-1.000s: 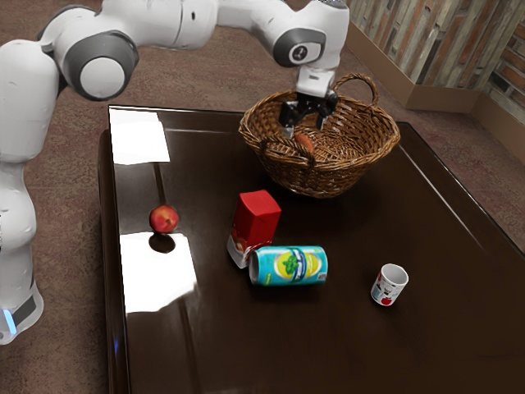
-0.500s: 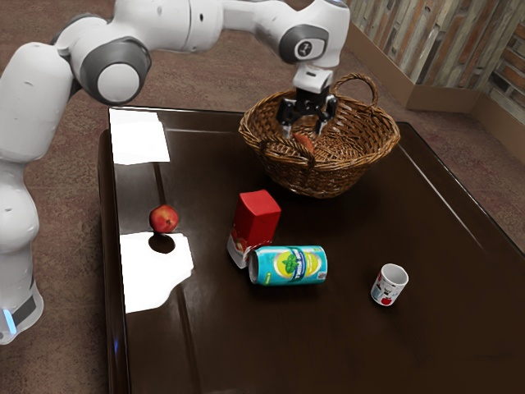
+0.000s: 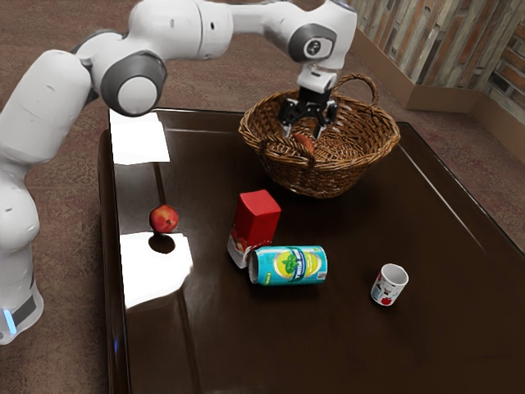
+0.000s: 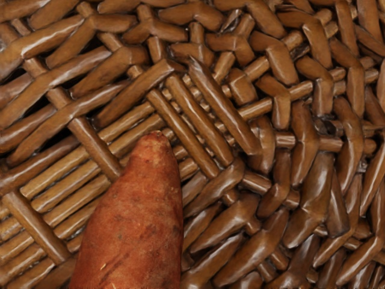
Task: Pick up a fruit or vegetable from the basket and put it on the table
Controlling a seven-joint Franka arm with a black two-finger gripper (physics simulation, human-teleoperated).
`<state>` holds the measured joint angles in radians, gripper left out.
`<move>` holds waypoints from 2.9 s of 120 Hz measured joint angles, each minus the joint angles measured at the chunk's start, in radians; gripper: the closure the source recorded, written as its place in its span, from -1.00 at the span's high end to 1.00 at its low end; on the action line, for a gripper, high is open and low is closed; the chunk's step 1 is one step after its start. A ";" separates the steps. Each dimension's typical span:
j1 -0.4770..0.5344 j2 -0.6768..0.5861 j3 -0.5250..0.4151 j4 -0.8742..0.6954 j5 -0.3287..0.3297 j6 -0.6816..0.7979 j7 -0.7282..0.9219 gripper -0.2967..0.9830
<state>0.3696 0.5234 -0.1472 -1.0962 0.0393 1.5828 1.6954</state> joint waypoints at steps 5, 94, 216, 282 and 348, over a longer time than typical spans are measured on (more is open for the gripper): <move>0.001 0.005 0.000 0.001 0.001 0.005 0.002 0.53; -0.004 0.038 0.000 0.016 0.007 0.083 0.029 0.53; -0.140 -0.052 -0.005 0.109 -0.017 0.137 0.012 -0.33; -0.307 -0.138 0.004 0.161 0.159 0.165 0.008 -0.34; -0.493 0.055 0.021 0.057 0.127 0.238 -0.134 -0.34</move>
<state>-0.1231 0.5781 -0.1263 -1.0391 0.1659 1.8211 1.5612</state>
